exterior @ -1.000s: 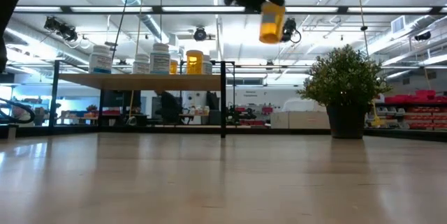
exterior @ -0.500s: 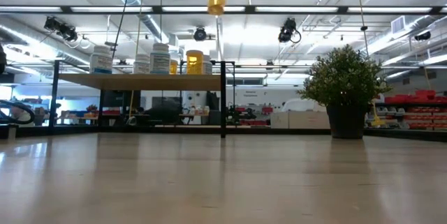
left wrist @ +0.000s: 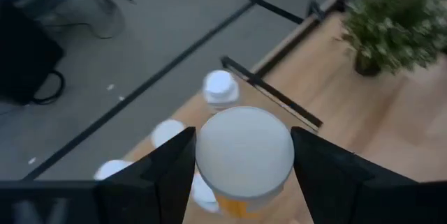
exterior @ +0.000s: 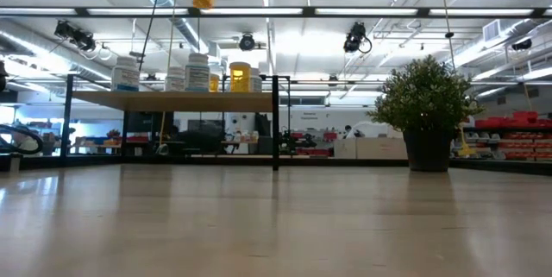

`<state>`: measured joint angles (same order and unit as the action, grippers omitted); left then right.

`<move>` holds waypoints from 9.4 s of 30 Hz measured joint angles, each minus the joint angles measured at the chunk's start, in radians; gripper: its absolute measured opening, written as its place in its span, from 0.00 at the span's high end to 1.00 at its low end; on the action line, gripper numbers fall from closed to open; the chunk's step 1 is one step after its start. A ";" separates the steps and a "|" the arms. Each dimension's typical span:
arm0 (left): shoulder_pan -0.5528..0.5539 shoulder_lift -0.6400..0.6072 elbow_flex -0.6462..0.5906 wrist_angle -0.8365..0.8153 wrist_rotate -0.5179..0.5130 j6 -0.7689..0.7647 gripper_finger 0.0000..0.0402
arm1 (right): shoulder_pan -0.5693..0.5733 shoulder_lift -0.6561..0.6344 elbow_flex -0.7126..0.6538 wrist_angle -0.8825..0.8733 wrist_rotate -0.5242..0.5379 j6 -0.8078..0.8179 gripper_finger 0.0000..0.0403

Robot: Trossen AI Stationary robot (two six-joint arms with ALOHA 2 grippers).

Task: Pick and place medicine bottles onto shelf by color
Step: Put the orange pill bottle on the shelf, then adjust the supplement bottle on the shelf, then put the orange pill bottle on the shelf

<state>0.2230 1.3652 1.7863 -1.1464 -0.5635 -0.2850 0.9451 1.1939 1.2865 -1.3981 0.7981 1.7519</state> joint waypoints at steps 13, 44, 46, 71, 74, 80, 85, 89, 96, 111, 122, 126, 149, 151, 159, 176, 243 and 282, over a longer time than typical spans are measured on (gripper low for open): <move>0.017 -0.315 -0.480 0.170 -0.063 -0.174 0.44 | 0.000 0.001 0.000 0.000 0.014 0.001 0.16; 0.251 -0.406 -0.884 0.421 -0.068 -0.227 0.42 | 0.000 0.001 0.000 0.002 -0.040 0.040 0.16; 0.259 -0.404 -0.885 0.415 -0.067 -0.228 0.42 | 0.000 0.001 0.000 0.002 -0.040 0.040 0.16; 0.259 -0.369 -0.885 0.417 -0.042 -0.274 0.41 | 0.000 0.001 0.000 0.000 -0.021 0.039 0.16; 0.259 -0.348 -0.885 0.420 -0.042 -0.294 0.40 | 0.000 0.001 0.000 0.001 -0.021 0.039 0.16; 0.259 -0.338 -0.885 0.417 -0.050 -0.306 0.38 | 0.000 0.001 0.000 0.014 -0.021 0.039 0.16; 0.256 -0.346 -0.866 0.413 -0.051 -0.302 0.36 | 0.000 0.001 0.000 0.018 -0.022 0.039 0.16; 0.254 -0.346 -0.816 0.411 -0.053 -0.214 0.35 | 0.000 0.002 0.000 0.017 -0.023 0.039 0.16; 0.254 -0.347 -0.701 0.324 -0.053 -0.149 0.33 | 0.000 0.002 0.000 0.017 -0.022 0.032 0.16; 0.255 -0.374 -0.586 -0.081 0.012 -0.280 0.85 | 0.000 0.002 0.000 0.016 0.017 0.018 0.16; 0.321 -0.412 -0.586 -0.195 0.046 -0.226 0.99 | 0.000 0.002 0.000 0.013 0.017 0.002 0.16; 0.380 -0.404 -0.586 -0.179 0.125 -0.161 0.99 | 0.000 0.001 0.000 0.012 0.017 0.002 0.16; 0.676 -0.201 -0.586 -0.183 0.393 0.160 1.00 | 0.000 0.002 0.000 0.017 0.017 0.001 0.16; 0.689 -0.186 -0.587 -0.179 0.393 0.173 1.00 | 0.000 0.002 0.000 0.017 0.017 0.001 0.16; 0.739 -0.173 -0.587 -0.110 0.396 0.164 1.00 | 0.000 0.002 0.000 0.014 0.017 0.001 0.16; 0.727 -0.146 -0.587 -0.060 0.339 0.067 1.00 | 0.000 0.002 0.000 0.002 0.017 0.014 0.16; 0.667 -0.076 -0.586 0.009 0.112 0.166 0.99 | 0.000 0.002 0.000 0.036 0.006 0.010 0.16; 0.385 -0.091 -0.293 -0.145 0.221 -0.039 0.98 | 0.000 0.002 0.000 0.051 0.001 0.006 0.16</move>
<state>0.6078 1.2743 1.4937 -1.2916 -0.3425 -0.3237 0.9453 1.1954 1.2861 -1.3473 0.7986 1.7576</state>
